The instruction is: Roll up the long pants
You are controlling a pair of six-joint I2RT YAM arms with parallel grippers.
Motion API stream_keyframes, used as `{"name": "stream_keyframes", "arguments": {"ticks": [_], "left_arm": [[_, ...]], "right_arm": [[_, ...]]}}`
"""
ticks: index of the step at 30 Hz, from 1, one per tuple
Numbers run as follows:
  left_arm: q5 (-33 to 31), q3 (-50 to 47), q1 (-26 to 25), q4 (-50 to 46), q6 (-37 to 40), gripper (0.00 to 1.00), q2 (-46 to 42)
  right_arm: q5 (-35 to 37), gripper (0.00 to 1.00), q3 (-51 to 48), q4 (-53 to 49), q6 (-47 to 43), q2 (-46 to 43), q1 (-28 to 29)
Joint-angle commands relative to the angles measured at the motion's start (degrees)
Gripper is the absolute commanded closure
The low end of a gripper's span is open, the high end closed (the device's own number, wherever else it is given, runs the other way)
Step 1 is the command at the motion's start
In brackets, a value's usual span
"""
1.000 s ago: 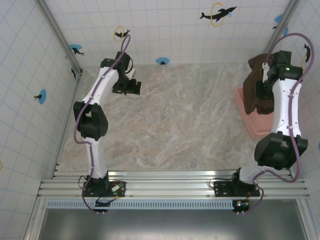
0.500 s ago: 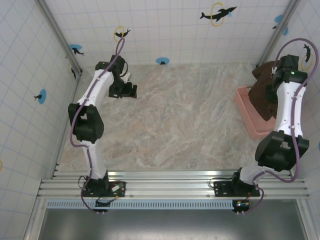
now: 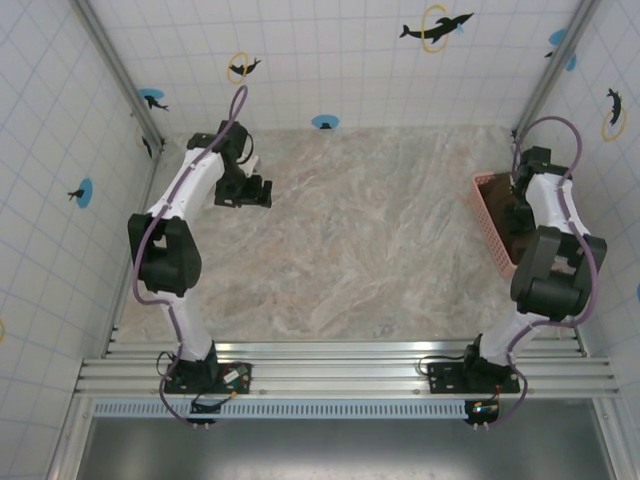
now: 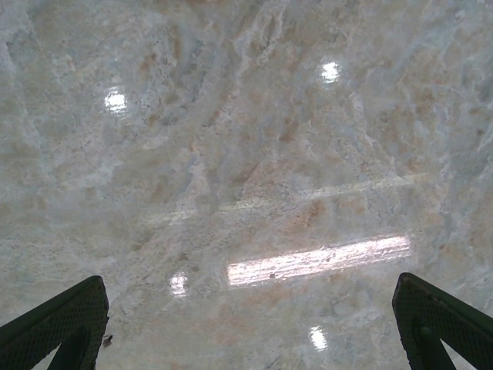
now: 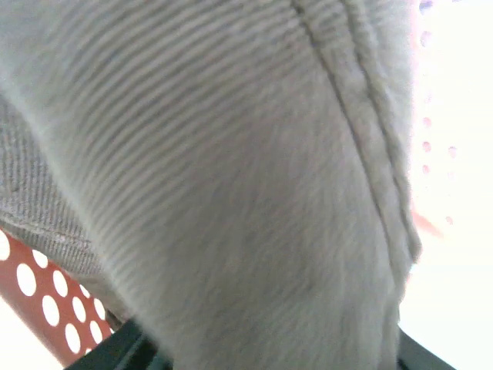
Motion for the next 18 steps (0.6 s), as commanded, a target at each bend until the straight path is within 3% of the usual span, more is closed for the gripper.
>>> {"name": "stream_keyframes", "arguments": {"ticks": [1,4,7,8,14,18], "left_arm": [[-1.31,-4.60,0.56,2.67,1.77,0.03,-3.91],[-1.39,-9.26,1.36,5.62,3.00,0.03,-6.20],[-1.79,-13.94,2.22,9.40,4.31,0.03,-8.61],[-2.13,-15.57,2.41,10.99,4.82,0.03,-9.54],[-6.07,-23.43,5.10,19.94,7.50,0.03,-15.22],[-9.69,-31.93,7.63,30.22,9.04,0.03,-20.65]], "right_arm": [[-3.26,0.39,-1.58,0.77,4.91,-0.21,0.43],[-4.91,0.34,-2.41,-1.04,8.96,-1.12,-0.22],[-2.23,0.28,-3.11,-2.07,10.96,-3.13,-0.27],[-0.46,0.03,-3.42,-1.97,11.45,-4.82,-0.27],[1.77,0.03,-3.08,2.24,9.65,-19.16,-1.30],[4.39,0.03,-1.16,-0.70,12.52,-23.16,-0.33]]}}
